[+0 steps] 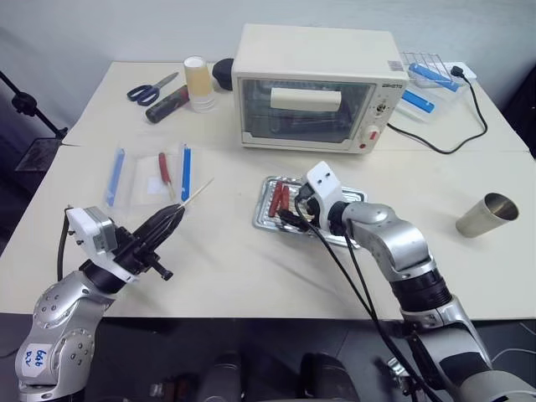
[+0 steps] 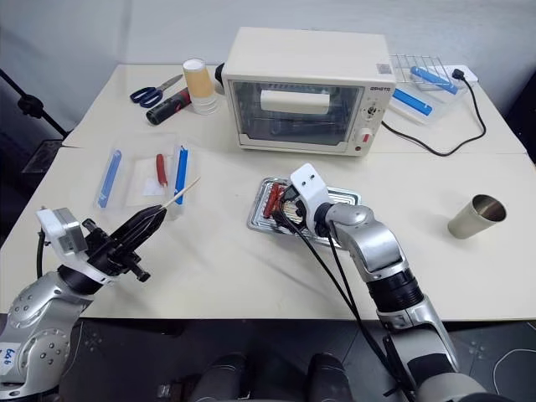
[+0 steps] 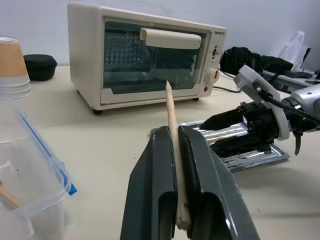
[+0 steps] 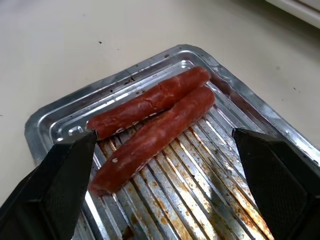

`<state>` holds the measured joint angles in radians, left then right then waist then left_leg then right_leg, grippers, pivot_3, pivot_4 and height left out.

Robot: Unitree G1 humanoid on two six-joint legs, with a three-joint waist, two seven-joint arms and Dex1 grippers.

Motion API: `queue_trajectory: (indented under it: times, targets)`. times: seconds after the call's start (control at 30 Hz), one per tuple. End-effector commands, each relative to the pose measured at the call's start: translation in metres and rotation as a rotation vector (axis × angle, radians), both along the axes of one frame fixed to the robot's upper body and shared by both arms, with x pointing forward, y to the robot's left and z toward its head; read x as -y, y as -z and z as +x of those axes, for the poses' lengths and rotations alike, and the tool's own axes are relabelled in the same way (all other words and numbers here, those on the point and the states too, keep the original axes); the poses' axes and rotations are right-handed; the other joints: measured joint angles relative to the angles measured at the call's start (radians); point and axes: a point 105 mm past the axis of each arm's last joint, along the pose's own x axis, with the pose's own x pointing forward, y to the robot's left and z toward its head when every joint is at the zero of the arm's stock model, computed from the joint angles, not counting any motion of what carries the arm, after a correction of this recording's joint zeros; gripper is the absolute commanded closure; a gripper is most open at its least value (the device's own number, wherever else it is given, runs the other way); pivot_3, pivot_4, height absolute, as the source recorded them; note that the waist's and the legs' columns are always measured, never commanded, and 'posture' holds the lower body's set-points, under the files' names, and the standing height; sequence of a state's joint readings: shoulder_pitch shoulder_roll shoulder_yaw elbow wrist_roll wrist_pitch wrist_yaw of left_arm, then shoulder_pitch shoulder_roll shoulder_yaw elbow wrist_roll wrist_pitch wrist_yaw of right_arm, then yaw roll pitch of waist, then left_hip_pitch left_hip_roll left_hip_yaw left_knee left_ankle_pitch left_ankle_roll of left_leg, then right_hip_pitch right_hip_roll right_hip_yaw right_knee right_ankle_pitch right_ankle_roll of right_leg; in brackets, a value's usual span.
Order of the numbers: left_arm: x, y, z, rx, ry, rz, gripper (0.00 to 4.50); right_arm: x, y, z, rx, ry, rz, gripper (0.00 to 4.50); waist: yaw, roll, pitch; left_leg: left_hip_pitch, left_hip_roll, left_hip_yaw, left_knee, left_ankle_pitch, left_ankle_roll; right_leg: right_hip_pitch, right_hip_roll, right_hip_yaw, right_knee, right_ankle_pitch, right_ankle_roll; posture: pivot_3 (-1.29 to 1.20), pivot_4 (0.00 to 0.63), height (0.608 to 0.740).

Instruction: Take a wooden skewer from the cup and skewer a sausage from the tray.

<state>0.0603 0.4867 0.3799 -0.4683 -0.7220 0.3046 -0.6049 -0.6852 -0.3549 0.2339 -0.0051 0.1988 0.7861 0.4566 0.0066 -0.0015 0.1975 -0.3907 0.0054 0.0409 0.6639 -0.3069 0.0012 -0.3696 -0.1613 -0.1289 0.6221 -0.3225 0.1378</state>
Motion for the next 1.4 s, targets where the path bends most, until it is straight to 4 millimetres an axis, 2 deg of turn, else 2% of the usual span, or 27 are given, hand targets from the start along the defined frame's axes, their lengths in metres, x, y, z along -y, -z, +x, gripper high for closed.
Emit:
queue_trajectory:
  times: [0.03,0.1,0.17,0.23,0.43,0.63,0.97,1.07,1.3,1.4]
  targets:
    - [0.006,-0.011,-0.003,0.050,0.023,0.001,4.50,0.000,-0.010,0.003,0.054,0.006,-0.010,0.01,-0.005,0.000,0.000,0.000,0.000,0.000,0.000,0.000,0.000,0.000,0.000,0.000,0.000,0.000,0.000,0.00,0.150,0.740]
    - [0.006,-0.011,-0.002,0.052,0.024,0.001,4.50,0.000,-0.007,0.003,0.050,0.008,-0.021,0.19,-0.009,0.000,0.000,0.000,0.000,0.000,0.000,0.000,0.000,0.000,0.000,0.000,0.000,0.000,0.000,0.00,0.150,0.740]
    - [0.006,-0.011,-0.001,0.053,0.026,0.002,4.50,0.001,-0.004,0.002,0.045,0.010,-0.038,0.59,-0.010,0.000,0.000,0.000,0.000,0.000,0.000,0.000,0.000,-0.001,0.000,0.001,0.000,0.000,0.000,0.00,0.150,0.740]
    - [0.006,-0.011,0.000,0.054,0.026,0.002,4.50,0.001,-0.003,0.002,0.042,0.008,-0.045,1.19,-0.010,0.000,0.000,0.000,0.001,0.000,-0.001,0.000,0.000,-0.001,0.000,0.002,0.001,0.000,0.000,0.00,0.150,0.740]
    - [0.007,-0.011,0.001,0.057,0.030,0.000,4.50,0.004,-0.004,0.000,0.029,0.008,-0.045,1.19,-0.010,0.000,0.000,0.000,0.001,0.000,-0.001,0.000,0.000,-0.003,0.000,0.003,0.001,0.000,0.000,0.00,0.150,0.740]
    - [0.008,-0.012,0.002,0.058,0.033,-0.001,4.50,-0.005,-0.004,0.000,-0.002,-0.039,-0.036,1.19,-0.010,0.000,0.000,0.000,0.001,0.000,-0.001,0.000,0.000,-0.004,0.000,0.004,0.001,0.000,0.000,0.00,0.150,0.740]
    - [0.011,-0.012,0.002,0.058,0.044,-0.001,4.50,-0.018,0.002,0.024,0.011,-0.030,-0.035,1.19,-0.013,0.000,0.000,0.000,0.001,0.001,-0.001,0.000,0.000,-0.005,0.001,0.006,0.002,0.000,0.000,0.00,0.150,0.740]
    - [0.012,-0.012,0.002,0.058,0.047,-0.002,4.50,-0.022,0.001,0.026,0.014,-0.036,-0.029,1.75,-0.013,0.000,0.000,0.000,0.001,0.001,-0.001,0.000,0.000,-0.005,0.001,0.006,0.002,0.000,0.000,0.00,0.150,0.740]
    - [0.014,-0.012,0.002,0.058,0.050,-0.006,4.50,-0.022,0.001,0.026,0.012,-0.038,-0.019,4.01,-0.012,0.000,0.000,0.000,0.001,0.001,-0.001,0.000,0.000,-0.005,0.001,0.006,0.002,0.000,0.000,0.00,0.150,0.740]
    - [0.015,-0.011,0.002,0.056,0.051,-0.006,4.50,-0.018,-0.001,0.026,0.018,-0.033,-0.019,4.01,-0.012,0.000,0.000,0.000,0.001,0.001,-0.001,0.000,0.000,-0.005,0.001,0.006,0.002,0.000,0.000,0.00,0.150,0.740]
